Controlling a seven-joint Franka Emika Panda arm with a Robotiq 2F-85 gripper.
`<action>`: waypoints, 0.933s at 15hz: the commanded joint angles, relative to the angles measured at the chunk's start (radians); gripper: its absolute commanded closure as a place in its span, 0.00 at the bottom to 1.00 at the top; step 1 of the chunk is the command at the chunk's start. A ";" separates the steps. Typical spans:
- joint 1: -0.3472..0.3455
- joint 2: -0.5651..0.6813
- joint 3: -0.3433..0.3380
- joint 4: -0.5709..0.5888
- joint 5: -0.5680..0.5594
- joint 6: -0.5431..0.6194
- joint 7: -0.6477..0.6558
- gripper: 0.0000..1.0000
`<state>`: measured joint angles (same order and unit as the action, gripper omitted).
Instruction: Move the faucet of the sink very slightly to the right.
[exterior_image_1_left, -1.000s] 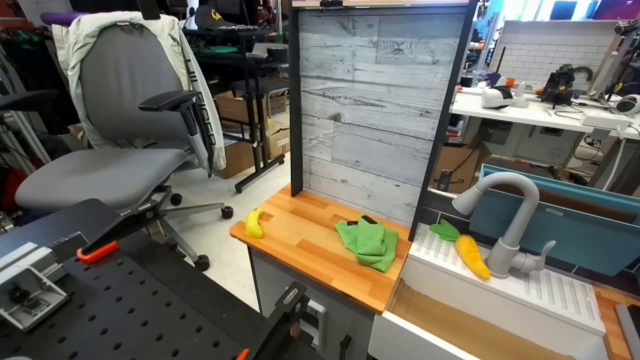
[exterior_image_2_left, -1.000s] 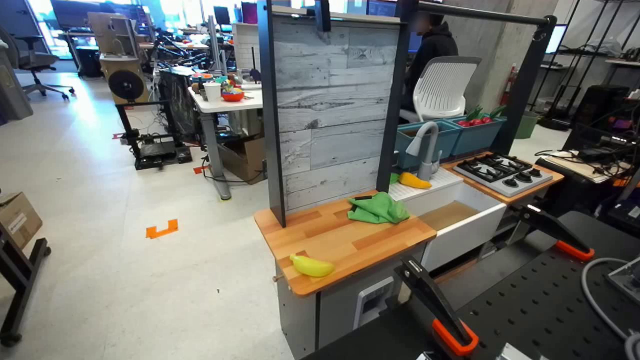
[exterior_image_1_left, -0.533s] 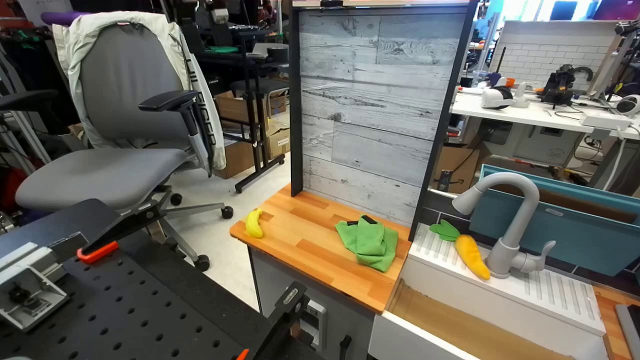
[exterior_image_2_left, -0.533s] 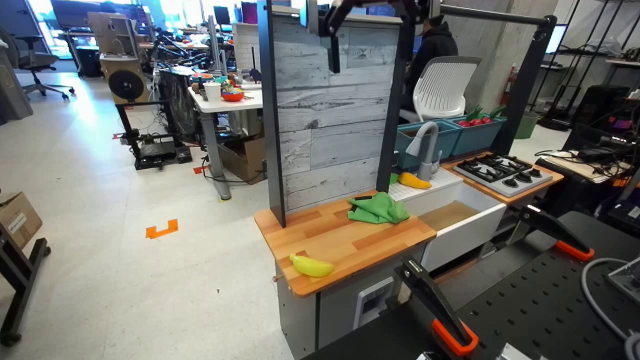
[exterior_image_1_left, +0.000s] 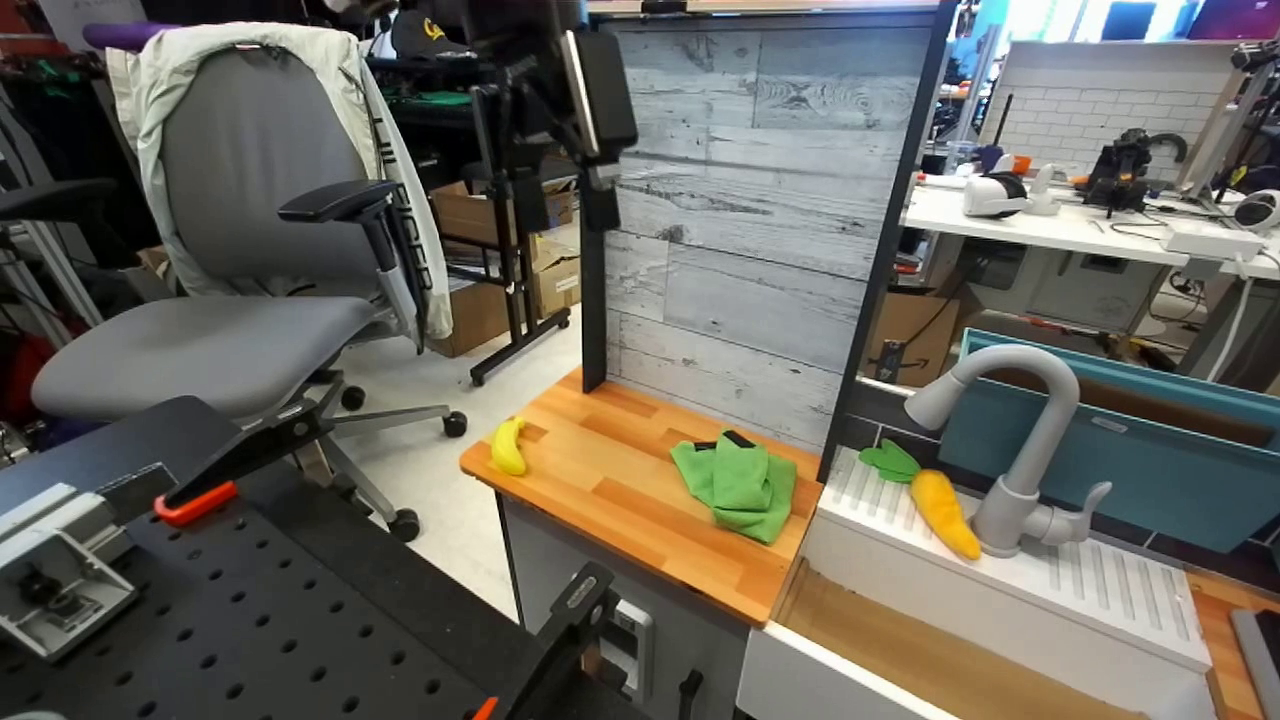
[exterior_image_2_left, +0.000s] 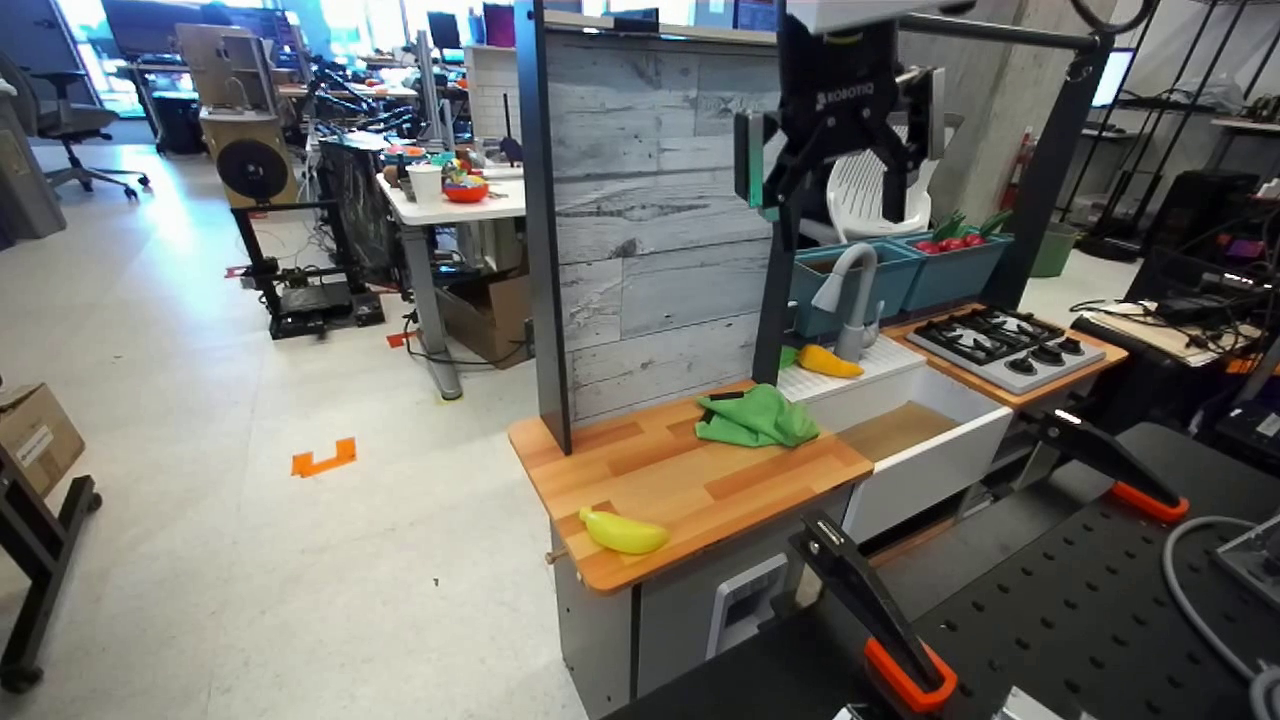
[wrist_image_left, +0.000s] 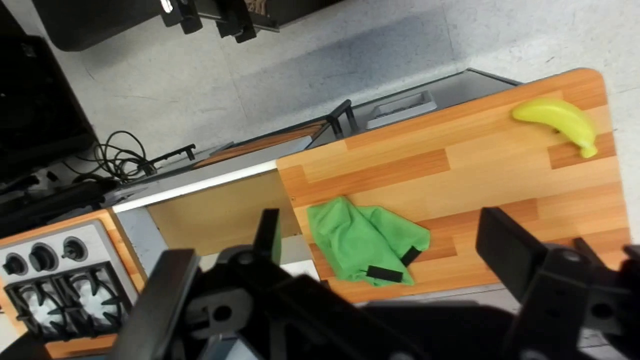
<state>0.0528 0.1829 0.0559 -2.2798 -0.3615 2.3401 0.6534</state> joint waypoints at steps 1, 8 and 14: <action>-0.019 0.129 -0.083 0.103 0.013 0.024 -0.050 0.00; -0.127 0.319 -0.127 0.292 0.315 0.106 -0.263 0.00; -0.234 0.464 -0.115 0.456 0.544 0.056 -0.406 0.00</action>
<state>-0.1336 0.5686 -0.0737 -1.9250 0.0893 2.4316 0.3112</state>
